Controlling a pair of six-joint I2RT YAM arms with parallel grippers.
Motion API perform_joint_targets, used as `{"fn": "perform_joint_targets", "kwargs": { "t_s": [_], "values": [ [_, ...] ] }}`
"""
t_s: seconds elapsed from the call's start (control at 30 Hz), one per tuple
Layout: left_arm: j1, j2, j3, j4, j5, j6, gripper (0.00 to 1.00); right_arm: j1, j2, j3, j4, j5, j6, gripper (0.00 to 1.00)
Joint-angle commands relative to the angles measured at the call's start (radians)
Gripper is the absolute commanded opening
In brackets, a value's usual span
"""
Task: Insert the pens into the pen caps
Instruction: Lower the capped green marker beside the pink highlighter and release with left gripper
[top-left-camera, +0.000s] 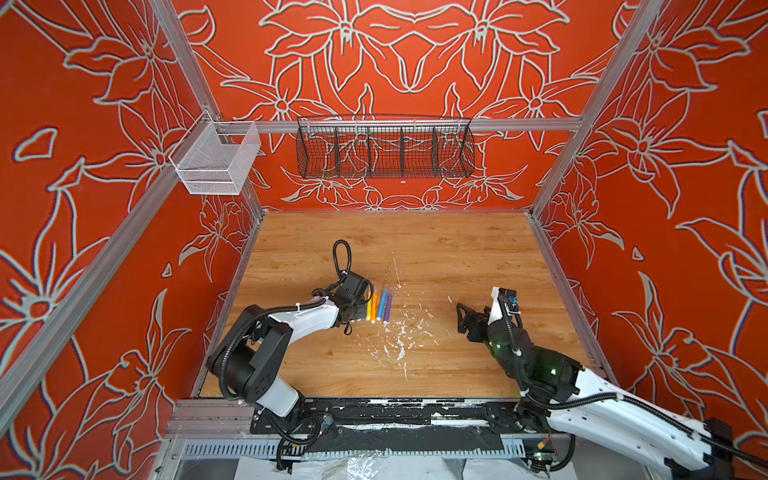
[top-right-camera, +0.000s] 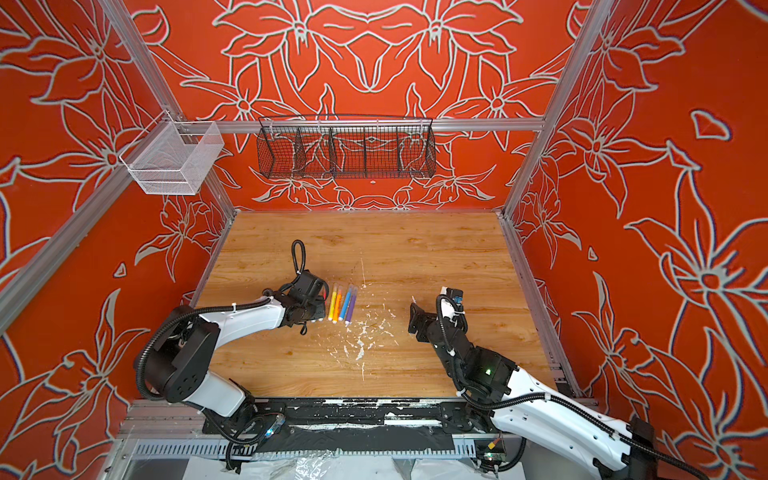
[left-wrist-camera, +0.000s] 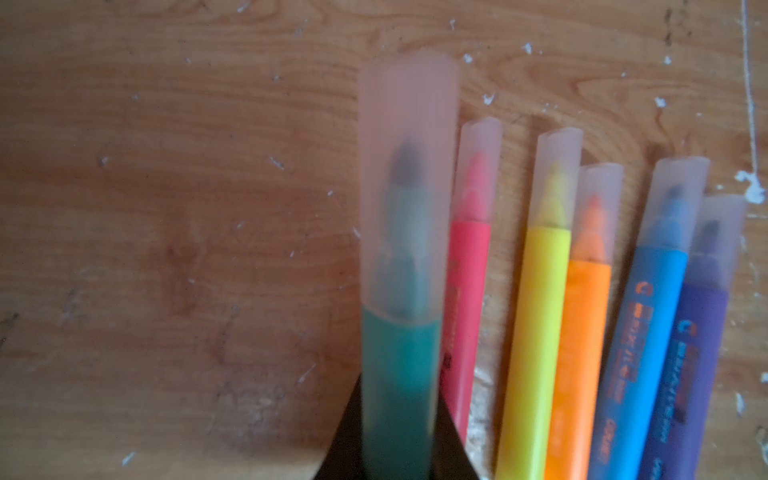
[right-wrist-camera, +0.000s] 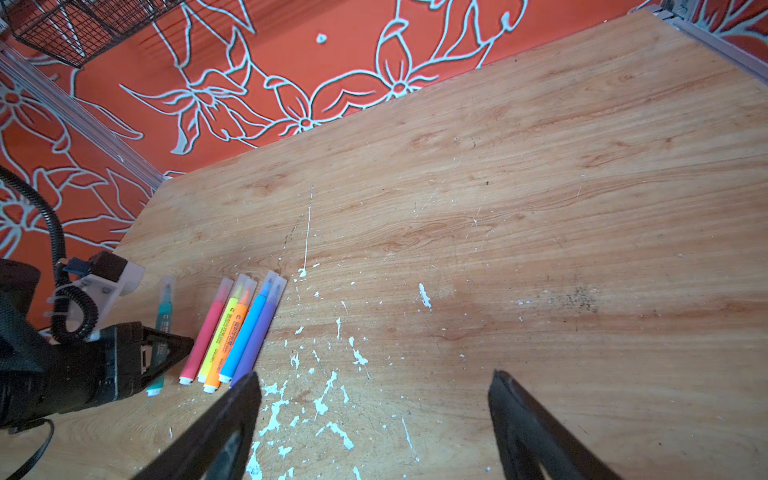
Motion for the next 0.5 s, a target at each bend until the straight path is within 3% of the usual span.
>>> {"fn": "perform_joint_targets", "kwargs": {
  "t_s": [0.0,0.2,0.3,0.4,0.47],
  "values": [
    [0.007,0.012,0.018,-0.044,-0.037,-0.002,0.00,-0.009,-0.019,-0.011,-0.028,0.009,-0.005,0.88],
    [0.007,0.011,0.021,-0.041,-0.024,0.010,0.11,-0.015,-0.033,0.007,-0.041,0.008,-0.023,0.88],
    [0.007,0.002,0.023,-0.045,-0.017,0.022,0.23,-0.018,-0.035,0.052,-0.082,0.011,-0.033,0.89],
    [0.007,-0.021,0.038,-0.072,-0.021,0.041,0.32,-0.024,-0.024,0.133,-0.145,0.013,-0.055,0.98],
    [0.008,-0.050,0.059,-0.112,-0.023,0.056,0.39,-0.030,0.009,0.213,-0.201,0.005,-0.080,0.98]
  ]
}}
